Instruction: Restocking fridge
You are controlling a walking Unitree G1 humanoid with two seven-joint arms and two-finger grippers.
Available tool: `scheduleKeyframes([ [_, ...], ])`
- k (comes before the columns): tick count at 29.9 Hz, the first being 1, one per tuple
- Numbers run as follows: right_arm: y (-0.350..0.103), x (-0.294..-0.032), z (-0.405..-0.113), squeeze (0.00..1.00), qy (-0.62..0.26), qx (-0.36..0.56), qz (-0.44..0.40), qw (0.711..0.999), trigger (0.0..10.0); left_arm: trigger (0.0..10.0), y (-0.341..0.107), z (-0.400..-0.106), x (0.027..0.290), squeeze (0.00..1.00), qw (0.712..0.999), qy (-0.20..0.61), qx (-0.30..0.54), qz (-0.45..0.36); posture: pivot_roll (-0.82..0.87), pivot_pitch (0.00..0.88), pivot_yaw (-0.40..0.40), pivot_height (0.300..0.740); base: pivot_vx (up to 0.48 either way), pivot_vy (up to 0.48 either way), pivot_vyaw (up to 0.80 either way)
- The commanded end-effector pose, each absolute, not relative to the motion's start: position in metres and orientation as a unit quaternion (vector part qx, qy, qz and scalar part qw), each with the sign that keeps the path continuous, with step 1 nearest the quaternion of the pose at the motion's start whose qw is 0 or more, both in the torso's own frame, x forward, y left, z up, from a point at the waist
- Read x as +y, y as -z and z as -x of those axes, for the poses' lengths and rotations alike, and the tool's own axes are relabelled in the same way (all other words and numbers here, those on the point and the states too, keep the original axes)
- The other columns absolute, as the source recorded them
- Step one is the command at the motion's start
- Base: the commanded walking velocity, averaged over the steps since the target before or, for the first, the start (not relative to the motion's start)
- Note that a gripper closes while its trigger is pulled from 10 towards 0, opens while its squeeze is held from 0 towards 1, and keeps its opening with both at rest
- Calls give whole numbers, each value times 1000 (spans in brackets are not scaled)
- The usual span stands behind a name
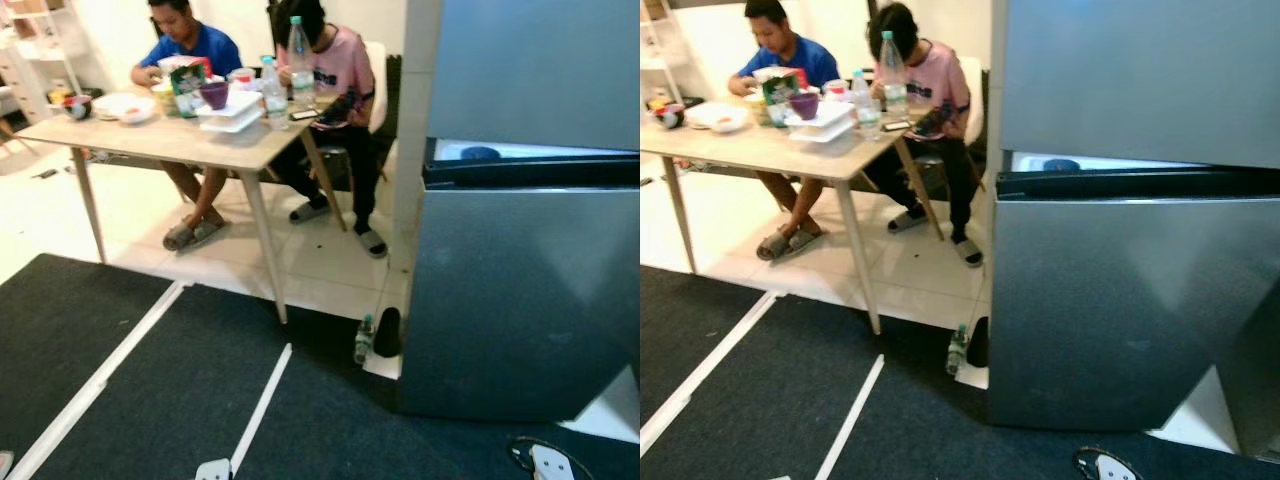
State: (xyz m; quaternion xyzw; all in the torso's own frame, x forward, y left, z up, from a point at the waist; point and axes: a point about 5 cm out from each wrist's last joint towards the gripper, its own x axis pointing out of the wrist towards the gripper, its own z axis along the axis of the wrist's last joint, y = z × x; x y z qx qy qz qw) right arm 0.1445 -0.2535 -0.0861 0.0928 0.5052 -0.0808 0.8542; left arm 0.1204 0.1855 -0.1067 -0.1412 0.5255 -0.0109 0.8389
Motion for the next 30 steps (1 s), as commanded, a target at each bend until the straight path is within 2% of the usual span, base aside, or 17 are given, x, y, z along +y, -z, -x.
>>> scheduleKeyframes([
  [1, 87, -250, -144, 0, 80, 508, -92, 852, 10000, 10000, 106, -121, 189, 0, 842, 15, 524, 130, -32, 0, 57, 740, 289, 0, 0],
  [21, 84, -254, -150, 0, 95, 490, -98, 861, 10000, 10000, 106, -122, 186, 0, 841, 19, 524, 132, -33, 0, 54, 740, 300, 0, 0],
  [29, 73, -262, -169, 0, 117, 445, -116, 880, 10000, 10000, 106, -122, 184, 0, 841, 18, 524, 132, -32, 0, 55, 740, 296, 0, 0],
  [30, 68, -264, -178, 0, 123, 424, -127, 888, 10000, 10000, 106, -123, 185, 0, 841, 13, 525, 129, -33, 0, 56, 740, 0, 0, 0],
])
